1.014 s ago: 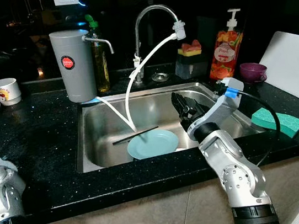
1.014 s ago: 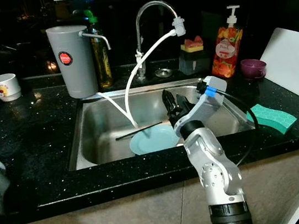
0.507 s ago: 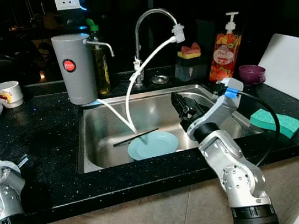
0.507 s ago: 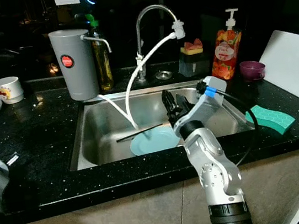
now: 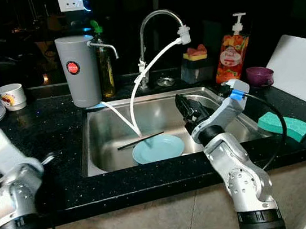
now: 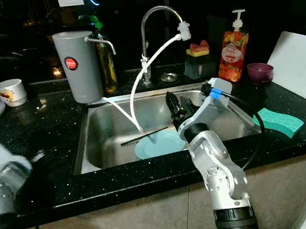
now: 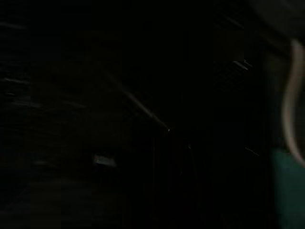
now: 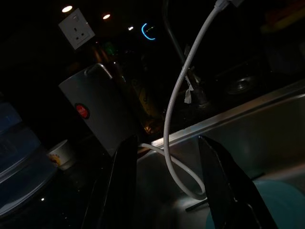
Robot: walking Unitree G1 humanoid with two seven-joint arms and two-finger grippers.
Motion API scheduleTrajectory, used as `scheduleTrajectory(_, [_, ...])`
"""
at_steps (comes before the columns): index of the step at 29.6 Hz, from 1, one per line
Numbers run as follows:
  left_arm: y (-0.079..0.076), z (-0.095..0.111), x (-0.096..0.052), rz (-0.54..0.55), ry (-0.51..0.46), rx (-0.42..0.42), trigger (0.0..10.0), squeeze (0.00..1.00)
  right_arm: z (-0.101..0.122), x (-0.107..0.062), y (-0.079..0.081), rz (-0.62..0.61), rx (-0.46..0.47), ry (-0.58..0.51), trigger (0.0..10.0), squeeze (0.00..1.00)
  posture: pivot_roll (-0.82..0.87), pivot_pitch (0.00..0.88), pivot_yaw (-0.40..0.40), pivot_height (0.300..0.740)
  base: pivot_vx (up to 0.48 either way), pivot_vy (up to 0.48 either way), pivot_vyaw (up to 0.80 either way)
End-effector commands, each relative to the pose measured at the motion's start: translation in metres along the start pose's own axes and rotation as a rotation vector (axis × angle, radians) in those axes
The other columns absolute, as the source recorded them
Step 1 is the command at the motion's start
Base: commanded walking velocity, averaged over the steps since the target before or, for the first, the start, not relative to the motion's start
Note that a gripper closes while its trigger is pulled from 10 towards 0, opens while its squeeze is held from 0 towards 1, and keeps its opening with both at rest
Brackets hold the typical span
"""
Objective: Kitchen organization
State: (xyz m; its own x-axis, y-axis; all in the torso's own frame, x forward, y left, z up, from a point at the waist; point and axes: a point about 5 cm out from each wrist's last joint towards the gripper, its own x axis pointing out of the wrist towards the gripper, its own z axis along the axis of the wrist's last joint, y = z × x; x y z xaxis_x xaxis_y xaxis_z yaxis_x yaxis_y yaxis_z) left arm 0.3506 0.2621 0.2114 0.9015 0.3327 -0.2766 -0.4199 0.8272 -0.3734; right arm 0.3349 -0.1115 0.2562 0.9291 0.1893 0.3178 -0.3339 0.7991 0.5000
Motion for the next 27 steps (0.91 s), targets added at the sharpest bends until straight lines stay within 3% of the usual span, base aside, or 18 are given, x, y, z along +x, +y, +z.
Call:
scheduleTrajectory(1, [-0.005, -0.034, 0.003, -0.039, 0.161, 0.046, 10.0, 0.0, 0.001, 0.001, -0.001, -0.001, -0.004, -0.001, 10.0, 0.0, 0.04, 0.053, -0.078, 0.74, 0.0, 0.0, 0.0])
scheduleTrajectory(8, [-0.016, -0.028, -0.002, -0.13, 0.104, 0.159, 10.0, 0.0, 0.0, 0.001, -0.001, -0.002, -0.003, -0.001, 10.0, 0.0, 0.04, 0.055, -0.078, 0.74, 0.0, 0.0, 0.0])
scheduleTrajectory(9, [-0.016, -0.021, -0.003, -0.112, 0.031, 0.213, 10.0, 0.0, 0.0, 0.001, -0.001, -0.002, -0.002, 0.0, 10.0, 0.0, 0.04, 0.055, -0.078, 0.74, 0.0, 0.0, 0.0])
scheduleTrajectory(11, [-0.016, -0.021, -0.003, -0.112, 0.031, 0.213, 10.0, 0.0, 0.0, 0.001, -0.001, -0.002, -0.002, 0.0, 10.0, 0.0, 0.04, 0.055, -0.078, 0.74, 0.0, 0.0, 0.0])
scheduleTrajectory(12, [-0.016, -0.013, -0.003, -0.086, -0.034, 0.248, 10.0, 0.0, 0.0, 0.001, -0.001, -0.002, -0.002, 0.0, 10.0, 0.0, 0.04, 0.055, -0.078, 0.74, 0.0, 0.0, 0.0])
scheduleTrajectory(13, [-0.016, -0.002, -0.004, -0.066, -0.116, 0.295, 10.0, 0.98, 0.0, 0.001, 0.0, -0.001, -0.001, 0.0, 10.0, 0.0, 0.04, 0.055, -0.078, 0.74, 0.0, 0.0, 0.0])
scheduleTrajectory(14, [-0.016, 0.009, -0.005, -0.041, -0.195, 0.353, 10.0, 1.0, 0.0, 0.001, 0.0, 0.001, 0.0, 0.001, 10.0, 0.0, 0.04, 0.055, -0.078, 0.74, 0.0, 0.0, 0.0])
scheduleTrajectory(16, [-0.016, 0.009, -0.005, -0.041, -0.195, 0.353, 10.0, 1.0, 0.0, 0.001, 0.0, 0.001, 0.0, 0.001, 10.0, 0.0, 0.04, 0.055, -0.078, 0.74, 0.0, 0.0, 0.0])
scheduleTrajectory(20, [-0.012, 0.029, -0.002, 0.0, -0.277, 0.45, 10.0, 1.0, 0.0, 0.002, 0.001, 0.005, 0.003, -0.002, 10.0, 0.0, 0.04, 0.056, -0.078, 0.74, 0.0, 0.0, 0.0])
scheduleTrajectory(23, [-0.01, 0.032, -0.001, 0.012, -0.283, 0.461, 10.0, 1.0, 0.0, 0.002, 0.002, 0.006, 0.004, -0.004, 10.0, 0.0, 0.04, 0.056, -0.078, 0.74, 0.0, 0.0, 0.0])
scheduleTrajectory(24, [-0.006, 0.035, 0.002, 0.023, -0.281, 0.458, 10.0, 0.94, 0.001, 0.002, 0.002, 0.007, 0.005, -0.006, 10.0, 0.0, 0.04, 0.058, -0.077, 0.74, 0.0, 0.0, 0.0])
scheduleTrajectory(25, [-0.003, 0.038, 0.006, 0.023, -0.271, 0.454, 10.0, 0.0, 0.001, 0.001, 0.003, 0.01, 0.006, -0.008, 10.0, 0.0, 0.04, 0.058, -0.077, 0.74, 0.0, 0.0, 0.0])
scheduleTrajectory(27, [-0.003, 0.038, 0.006, 0.023, -0.271, 0.454, 10.0, 0.0, 0.001, 0.001, 0.003, 0.01, 0.006, -0.008, 10.0, 0.0, 0.04, 0.058, -0.077, 0.74, 0.0, 0.0, 0.0])
